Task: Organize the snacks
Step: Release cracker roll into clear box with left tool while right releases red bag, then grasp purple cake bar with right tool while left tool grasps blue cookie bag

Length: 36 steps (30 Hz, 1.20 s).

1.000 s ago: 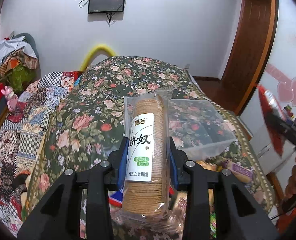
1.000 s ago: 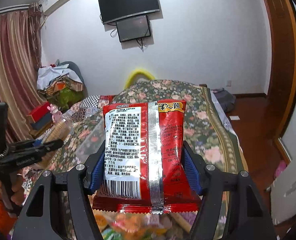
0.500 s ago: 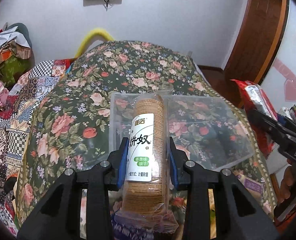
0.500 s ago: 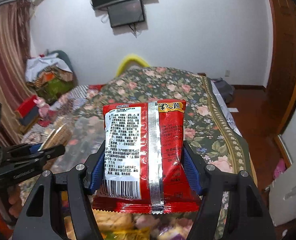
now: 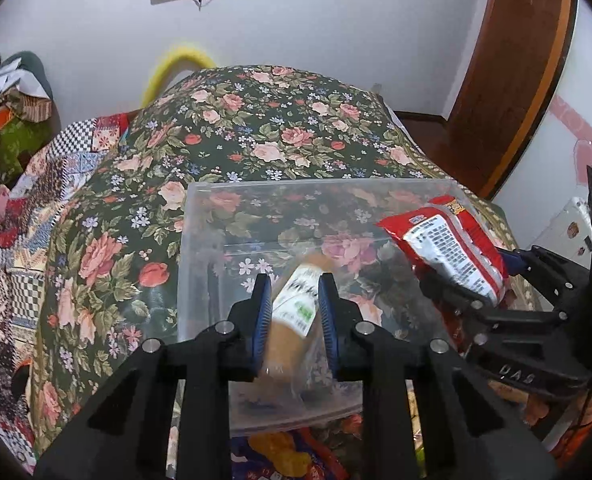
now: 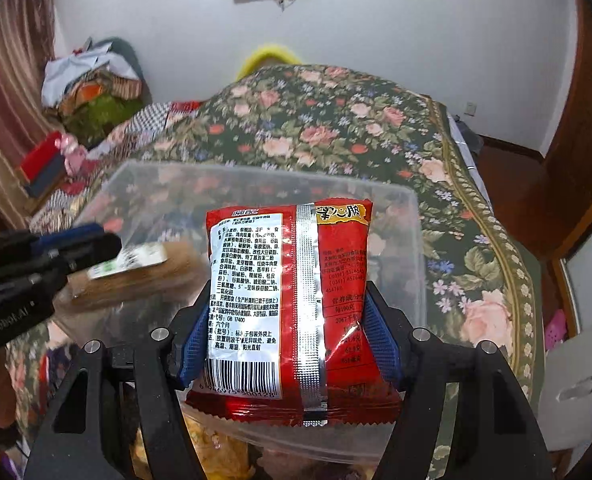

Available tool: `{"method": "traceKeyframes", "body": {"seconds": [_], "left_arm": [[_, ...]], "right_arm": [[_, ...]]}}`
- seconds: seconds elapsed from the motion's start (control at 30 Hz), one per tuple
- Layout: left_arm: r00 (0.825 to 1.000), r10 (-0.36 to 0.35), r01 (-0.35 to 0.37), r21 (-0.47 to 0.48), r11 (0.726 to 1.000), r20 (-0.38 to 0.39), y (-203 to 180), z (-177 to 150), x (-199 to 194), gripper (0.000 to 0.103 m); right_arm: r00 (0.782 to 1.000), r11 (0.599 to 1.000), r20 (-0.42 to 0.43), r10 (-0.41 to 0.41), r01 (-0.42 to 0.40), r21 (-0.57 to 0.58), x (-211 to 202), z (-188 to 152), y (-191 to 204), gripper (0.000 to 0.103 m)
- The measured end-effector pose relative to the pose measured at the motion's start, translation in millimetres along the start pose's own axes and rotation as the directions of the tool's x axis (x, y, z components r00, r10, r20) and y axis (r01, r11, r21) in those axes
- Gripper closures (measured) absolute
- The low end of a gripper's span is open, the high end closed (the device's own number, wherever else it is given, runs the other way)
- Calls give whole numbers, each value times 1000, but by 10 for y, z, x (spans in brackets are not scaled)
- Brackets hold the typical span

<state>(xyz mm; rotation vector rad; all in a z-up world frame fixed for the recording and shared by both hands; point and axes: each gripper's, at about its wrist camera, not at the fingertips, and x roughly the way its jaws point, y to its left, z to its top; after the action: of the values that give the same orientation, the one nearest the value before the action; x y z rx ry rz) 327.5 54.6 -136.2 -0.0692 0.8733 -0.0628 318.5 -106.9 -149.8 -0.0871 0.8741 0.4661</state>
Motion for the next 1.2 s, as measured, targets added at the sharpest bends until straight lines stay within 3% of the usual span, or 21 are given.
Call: {"method": "traceKeyframes", "body": {"seconds": [0.23, 0.47, 0.7, 0.9, 1.2], "left_arm": [[1000, -7, 6, 36, 999, 24, -33, -86, -265, 76], [997, -12, 9, 41, 999, 71, 59, -237, -653, 41], [999, 1, -1, 6, 1000, 41, 298, -517, -815, 31], [999, -1, 1, 2, 1000, -33, 395, -809, -700, 26], [988, -49, 50, 6, 999, -145, 335, -1092, -344, 26]], "right_arm": [[1000, 1000, 4, 3, -3, -18, -167, -71, 20, 35], [997, 999, 78, 3, -1, -32, -547, -123, 15, 27], [993, 1000, 120, -15, 19, -25, -895, -346, -168, 22], [996, 998, 73, -56, 57, -6, -916, -652, -365, 22], [996, 995, -68, -58, 63, 72, -649, -1141, -653, 21]]}}
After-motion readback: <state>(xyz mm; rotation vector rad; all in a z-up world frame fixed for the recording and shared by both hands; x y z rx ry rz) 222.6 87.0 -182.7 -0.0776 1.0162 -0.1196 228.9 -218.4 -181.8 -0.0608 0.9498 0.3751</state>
